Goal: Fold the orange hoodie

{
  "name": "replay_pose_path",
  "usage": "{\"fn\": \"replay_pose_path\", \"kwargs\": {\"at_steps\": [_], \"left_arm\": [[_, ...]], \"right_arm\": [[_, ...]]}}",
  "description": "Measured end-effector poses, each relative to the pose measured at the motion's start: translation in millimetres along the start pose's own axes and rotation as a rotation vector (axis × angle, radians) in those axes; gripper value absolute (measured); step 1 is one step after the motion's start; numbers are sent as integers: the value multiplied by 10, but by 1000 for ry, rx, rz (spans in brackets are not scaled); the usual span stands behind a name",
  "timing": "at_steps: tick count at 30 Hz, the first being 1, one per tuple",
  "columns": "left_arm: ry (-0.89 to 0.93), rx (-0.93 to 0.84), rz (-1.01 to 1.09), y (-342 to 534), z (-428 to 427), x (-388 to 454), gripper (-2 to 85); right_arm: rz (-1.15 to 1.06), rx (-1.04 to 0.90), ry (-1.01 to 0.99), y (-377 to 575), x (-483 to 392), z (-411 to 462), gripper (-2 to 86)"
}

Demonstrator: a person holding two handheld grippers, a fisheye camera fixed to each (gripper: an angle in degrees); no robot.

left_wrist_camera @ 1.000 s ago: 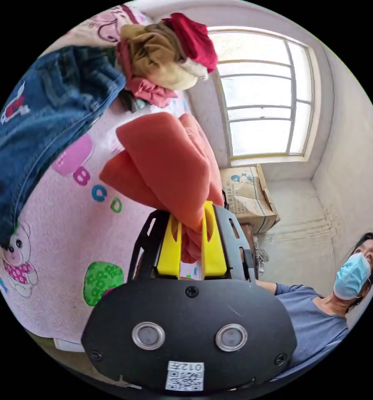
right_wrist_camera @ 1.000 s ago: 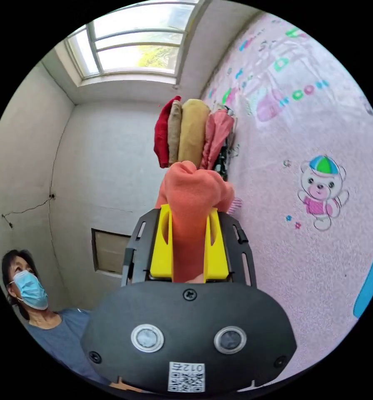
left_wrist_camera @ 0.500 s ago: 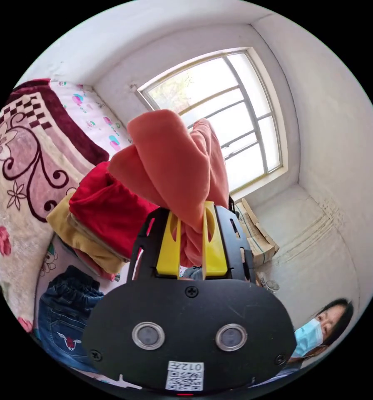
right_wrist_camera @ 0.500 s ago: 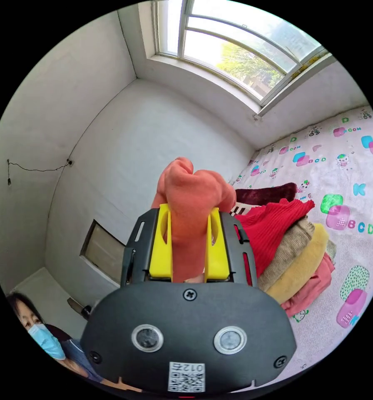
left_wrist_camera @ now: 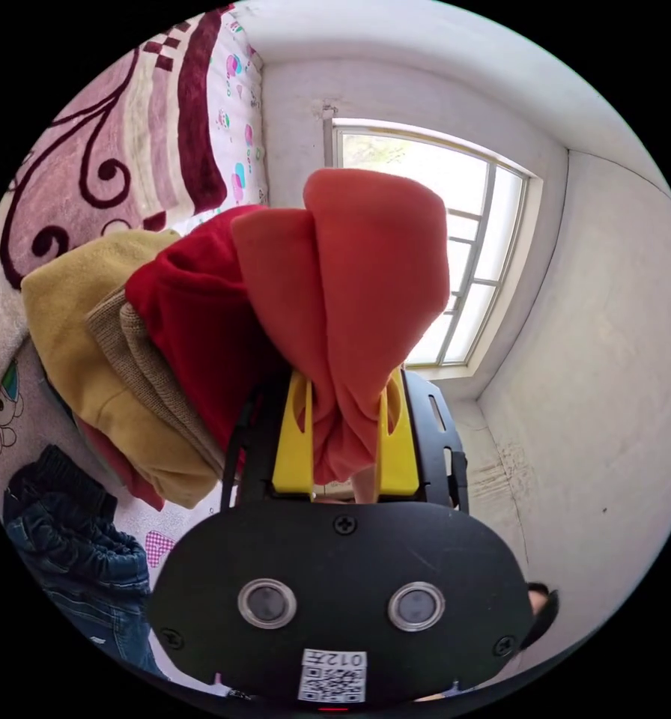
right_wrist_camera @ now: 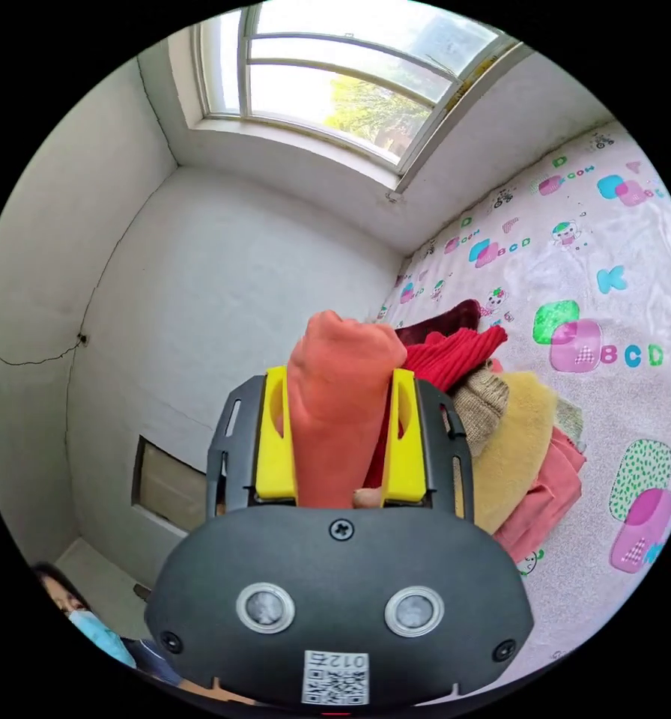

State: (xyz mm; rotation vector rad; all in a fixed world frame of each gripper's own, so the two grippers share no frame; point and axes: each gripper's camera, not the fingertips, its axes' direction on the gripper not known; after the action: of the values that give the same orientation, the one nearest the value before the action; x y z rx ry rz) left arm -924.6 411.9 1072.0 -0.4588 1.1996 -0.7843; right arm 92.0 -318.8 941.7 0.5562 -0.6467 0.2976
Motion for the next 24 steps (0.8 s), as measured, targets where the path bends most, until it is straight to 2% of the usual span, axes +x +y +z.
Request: {"fn": "replay_pose_path", "kwargs": {"at_steps": [3, 4, 5, 7, 8, 10, 12, 13, 14, 16, 20, 24], "left_arm": [[-21, 14, -2, -52, -120, 83, 128], [-33, 5, 3, -76, -151, 124, 130], [-45, -9, 13, -94, -172, 172, 131], [-71, -37, 33, -111, -187, 254, 133], [-81, -50, 42, -109, -198, 300, 134], [-86, -58, 43, -89, -222, 347, 136], [-83, -56, 40, -54, -268, 373, 138], [-73, -54, 46, -21, -315, 382, 141], [-57, -54, 58, 22, -375, 392, 144], [-63, -17, 88, 127, -549, 427, 141], [77, 148, 244, 587, -1214, 562, 117], [-2, 135, 293, 1083, -1575, 574, 102]], "right_arm": [[-141, 239, 123, -113, -487, -417, 101], [-296, 245, 106, -140, -811, -391, 68], [-437, 150, 59, -191, -1120, -199, 42], [-527, -24, -56, -255, -1438, 226, 26], [-530, -104, -131, -279, -1567, 517, 21], [-503, -177, -146, -308, -1665, 930, 15], [-404, -219, -36, -354, -1570, 1282, 12], [-288, -284, 93, -402, -1367, 1498, 10], [-213, -292, 93, -441, -1201, 1560, 8], [-154, -212, 82, -502, -1131, 1474, 7], [-187, -196, 167, -706, -1438, 1334, 6], [-167, -237, 87, -734, -1644, 1271, 7]]}}
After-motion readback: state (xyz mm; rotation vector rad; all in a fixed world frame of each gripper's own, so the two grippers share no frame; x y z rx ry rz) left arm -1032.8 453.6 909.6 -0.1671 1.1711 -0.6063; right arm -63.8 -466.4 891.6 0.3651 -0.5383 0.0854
